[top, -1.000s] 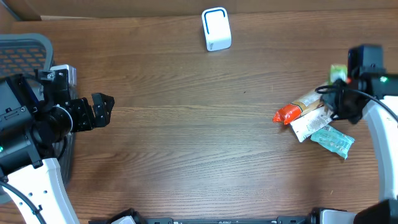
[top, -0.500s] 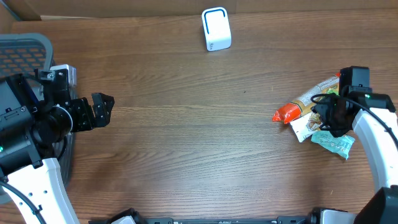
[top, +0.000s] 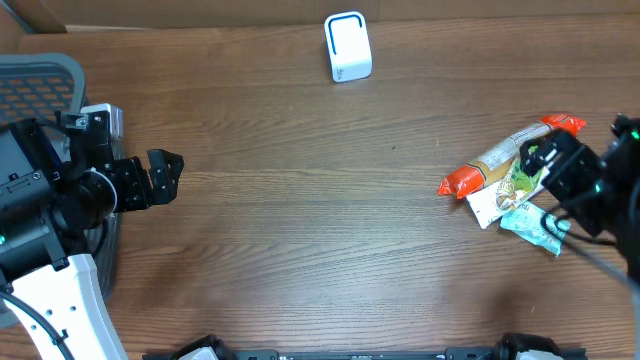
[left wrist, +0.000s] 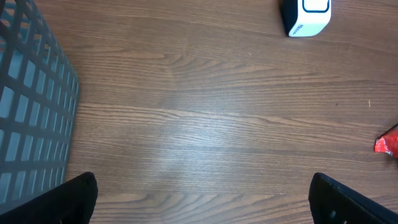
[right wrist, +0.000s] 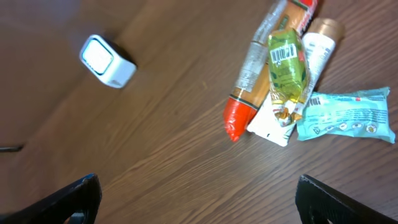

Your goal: Scan the item barcode

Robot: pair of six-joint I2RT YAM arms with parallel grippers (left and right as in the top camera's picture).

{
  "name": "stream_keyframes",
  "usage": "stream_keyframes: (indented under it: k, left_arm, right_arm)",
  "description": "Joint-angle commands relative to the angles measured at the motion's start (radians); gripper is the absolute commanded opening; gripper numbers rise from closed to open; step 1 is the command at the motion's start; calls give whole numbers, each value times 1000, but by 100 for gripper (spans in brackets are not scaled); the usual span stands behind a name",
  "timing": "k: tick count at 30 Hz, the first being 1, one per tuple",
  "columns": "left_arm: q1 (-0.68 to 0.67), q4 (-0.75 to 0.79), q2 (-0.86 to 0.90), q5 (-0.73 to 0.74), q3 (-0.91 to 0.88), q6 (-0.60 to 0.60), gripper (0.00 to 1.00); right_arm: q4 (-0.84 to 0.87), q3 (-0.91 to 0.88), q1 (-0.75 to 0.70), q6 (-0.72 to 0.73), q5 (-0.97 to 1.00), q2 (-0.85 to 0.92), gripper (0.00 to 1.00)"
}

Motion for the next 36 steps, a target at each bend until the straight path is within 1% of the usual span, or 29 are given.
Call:
stream_keyframes:
  k: [1,6,16,19,21,23,26,29,36]
  left_arm:
    - [3,1,2,15,2,23,100]
    - [3,1,2,15,2,23,100]
    - [3,1,2,15,2,23,100]
    - [3,1,2,15,2,23,100]
    - [3,1,2,15,2,23,100]
    - [3,1,2,15,2,23,100]
    - [3,1,2,15,2,23,100]
    - [3,1,2,15,2,23,99]
    - [3,1,2,15,2,23,100]
  right_arm:
    - [-1,15,2,-18,-14,-58,100]
    - [-1,15,2,-19,-14,-82,100]
    - [0,7,2,-19,-13,-55,100]
    - [13,-10,28,-18,-5,-82,100]
    - [114,-46,70,-19,62,-124,100]
    - [287,-141,145,-19,164,-216,100]
    - [454,-262,194,-19,255,-315,100]
    - [641,-429,244,-19,372,-435,100]
    - [992,-808,306,-19,575,-690,100]
